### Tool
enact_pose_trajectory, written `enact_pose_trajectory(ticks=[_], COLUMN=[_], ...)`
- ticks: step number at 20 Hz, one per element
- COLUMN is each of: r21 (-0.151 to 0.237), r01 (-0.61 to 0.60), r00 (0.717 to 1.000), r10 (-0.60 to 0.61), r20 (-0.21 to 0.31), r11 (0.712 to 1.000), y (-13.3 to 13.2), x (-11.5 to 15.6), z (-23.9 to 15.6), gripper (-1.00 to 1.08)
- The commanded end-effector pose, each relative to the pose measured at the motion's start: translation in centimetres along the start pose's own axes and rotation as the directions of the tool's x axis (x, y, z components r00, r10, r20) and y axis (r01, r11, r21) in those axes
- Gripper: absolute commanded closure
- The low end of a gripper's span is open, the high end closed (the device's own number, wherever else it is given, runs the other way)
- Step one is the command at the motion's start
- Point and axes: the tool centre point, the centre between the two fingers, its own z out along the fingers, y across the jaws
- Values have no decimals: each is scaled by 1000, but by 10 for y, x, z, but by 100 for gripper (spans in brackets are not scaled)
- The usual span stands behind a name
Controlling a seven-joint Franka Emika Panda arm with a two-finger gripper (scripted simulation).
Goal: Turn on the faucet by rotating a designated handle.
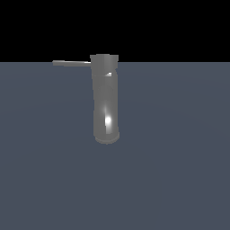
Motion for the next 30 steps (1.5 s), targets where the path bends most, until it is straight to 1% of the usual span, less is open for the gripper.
enact_pose_trajectory(ticks=[1, 9, 18, 24, 30], r21=[0, 0, -1, -1, -2], r01=[0, -34, -152, -272, -391], r00=[1000, 999, 988, 962, 920], r10=[0, 34, 152, 272, 391], r20=[0, 1, 3, 6, 8], r11=[1000, 999, 988, 962, 920], y=[0, -7, -32, -56, -80], x=[0, 2, 12, 24, 41], z=[0, 5, 21, 37, 54], gripper=[108, 108, 108, 108, 108])
